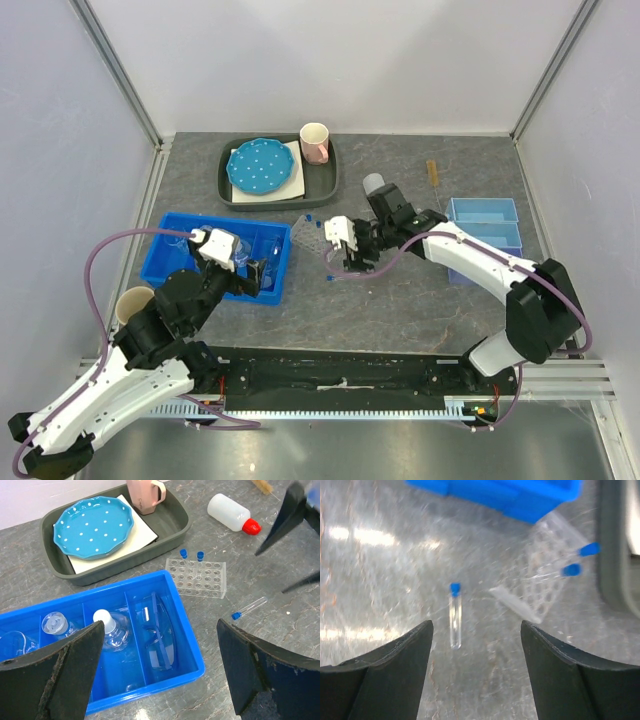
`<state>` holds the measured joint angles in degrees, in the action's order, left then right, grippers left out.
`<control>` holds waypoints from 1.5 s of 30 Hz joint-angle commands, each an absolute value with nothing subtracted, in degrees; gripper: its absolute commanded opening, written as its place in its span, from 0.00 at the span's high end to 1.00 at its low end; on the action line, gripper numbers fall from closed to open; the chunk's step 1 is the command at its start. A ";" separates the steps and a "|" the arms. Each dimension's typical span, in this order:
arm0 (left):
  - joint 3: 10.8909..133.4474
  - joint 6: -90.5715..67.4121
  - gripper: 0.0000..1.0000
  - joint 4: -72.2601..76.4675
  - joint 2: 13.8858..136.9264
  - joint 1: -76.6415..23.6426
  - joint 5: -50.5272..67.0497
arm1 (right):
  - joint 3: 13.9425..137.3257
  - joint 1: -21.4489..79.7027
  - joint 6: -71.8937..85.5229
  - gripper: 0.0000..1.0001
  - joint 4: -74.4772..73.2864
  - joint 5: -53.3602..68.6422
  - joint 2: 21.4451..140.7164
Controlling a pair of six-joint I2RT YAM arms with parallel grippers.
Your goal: Organize the chemistry lab equipment
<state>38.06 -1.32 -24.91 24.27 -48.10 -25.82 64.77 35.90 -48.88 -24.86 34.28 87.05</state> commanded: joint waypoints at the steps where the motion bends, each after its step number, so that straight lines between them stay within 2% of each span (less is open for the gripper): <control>1: 37.62 0.88 0.00 -22.32 26.01 -47.81 -25.05 | 59.95 36.21 -63.80 0.21 -28.92 36.57 86.92; 5: 37.79 0.88 0.00 -22.50 27.42 -47.81 -24.79 | 61.43 37.09 -63.11 0.22 -28.48 32.35 92.26; 11: 37.71 0.97 0.00 -22.68 27.69 -47.81 -24.96 | 65.30 39.46 -60.65 0.32 -29.00 25.85 99.65; 18: 37.62 1.05 0.00 -22.59 27.16 -47.72 -24.87 | 66.97 40.61 -57.40 0.43 -28.65 22.77 104.23; 24: 37.62 1.05 0.00 -22.59 26.81 -47.72 -24.87 | 67.41 40.61 -55.81 0.47 -28.83 21.53 105.91; 25: 37.62 1.05 0.00 -22.59 26.89 -47.72 -24.79 | 67.50 40.61 -55.72 0.49 -29.00 21.45 106.08; 26: 37.62 1.05 0.00 -22.59 26.63 -47.72 -24.44 | 67.59 40.61 -55.29 0.56 -29.00 21.27 106.52; 31: 37.09 0.88 0.00 -21.71 24.17 -47.64 -21.71 | 67.32 40.61 -54.76 0.67 -30.23 21.53 106.79; 32: 37.00 0.70 0.00 -21.71 23.82 -47.72 -21.80 | 67.41 40.61 -54.67 0.72 -31.10 21.53 106.87; 37: 37.35 -1.49 0.00 -21.88 22.50 -47.72 -20.06 | 66.45 40.34 -51.43 0.84 -32.34 25.47 104.69; 41: 39.02 -4.47 0.00 -21.71 23.28 -47.64 -14.86 | 64.95 38.59 -47.47 0.86 -31.99 33.64 99.50; 45: 38.50 -17.09 0.00 -18.48 23.99 -47.72 -10.56 | 62.24 34.11 -43.08 0.86 -29.98 43.75 93.09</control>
